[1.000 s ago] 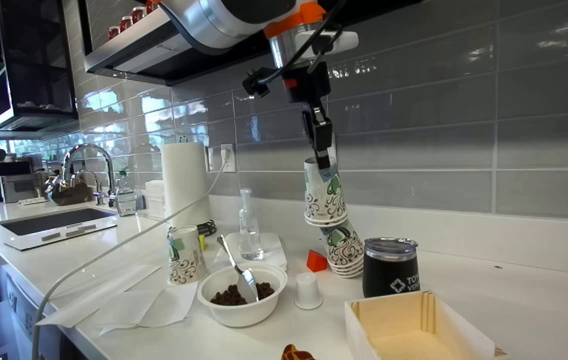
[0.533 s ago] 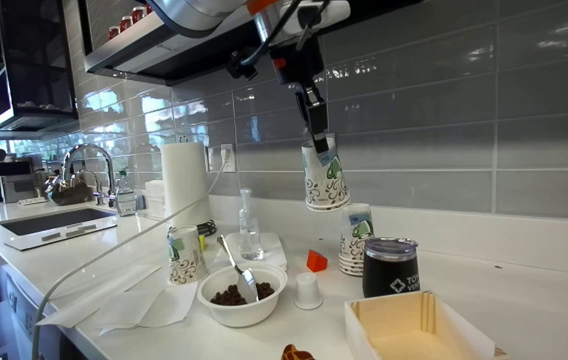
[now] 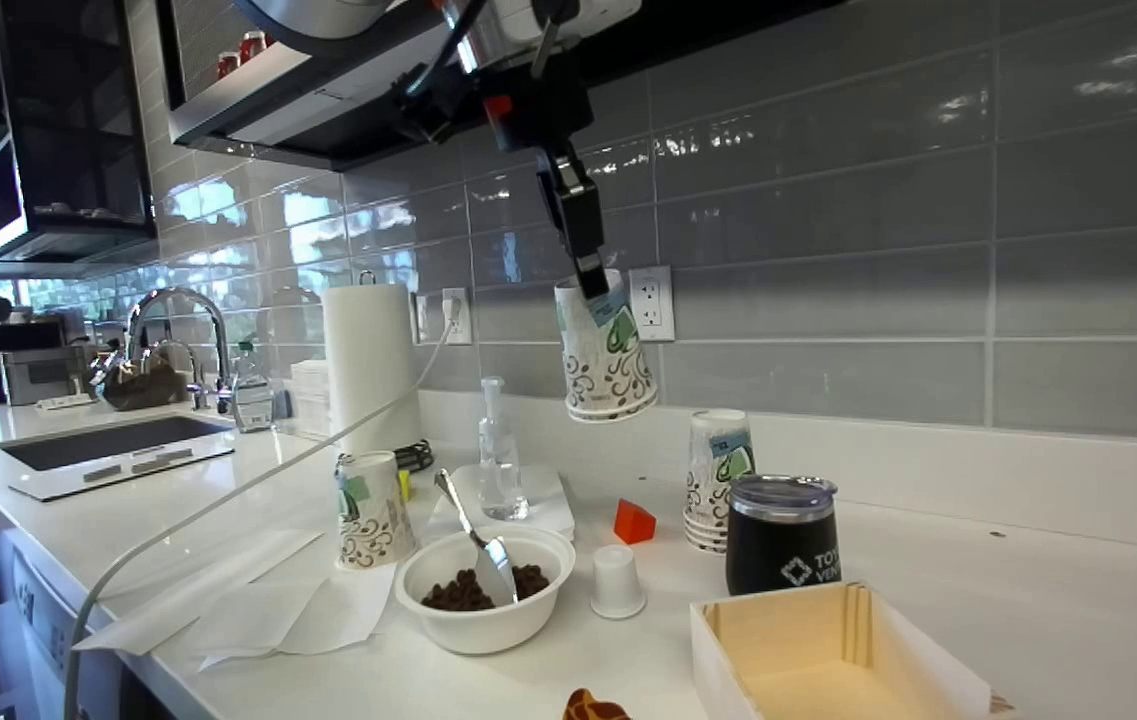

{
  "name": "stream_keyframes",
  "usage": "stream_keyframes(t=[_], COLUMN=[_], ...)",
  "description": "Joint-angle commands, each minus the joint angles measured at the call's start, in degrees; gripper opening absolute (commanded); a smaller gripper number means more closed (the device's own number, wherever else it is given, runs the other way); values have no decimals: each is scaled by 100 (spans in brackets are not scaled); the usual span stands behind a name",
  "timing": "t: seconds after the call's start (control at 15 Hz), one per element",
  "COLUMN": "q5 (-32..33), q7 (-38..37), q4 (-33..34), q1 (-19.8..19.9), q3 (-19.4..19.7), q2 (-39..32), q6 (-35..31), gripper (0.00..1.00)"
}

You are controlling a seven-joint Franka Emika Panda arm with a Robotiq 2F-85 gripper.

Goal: Move two cups from the right pile to the left pile

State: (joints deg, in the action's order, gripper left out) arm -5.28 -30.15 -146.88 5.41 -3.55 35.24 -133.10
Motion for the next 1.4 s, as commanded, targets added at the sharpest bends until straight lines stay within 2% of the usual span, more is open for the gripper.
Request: stream_keyframes(t=[0.0,0.73,1.33], q5=[41,170,333], q7=[183,814,1371], q4=[-312,-101,346], q1=[-75,-1165,-1826], q3=[-291,-1305,-1635], q2=[388,528,488], q6=[248,999,2058], gripper=[1,1,1])
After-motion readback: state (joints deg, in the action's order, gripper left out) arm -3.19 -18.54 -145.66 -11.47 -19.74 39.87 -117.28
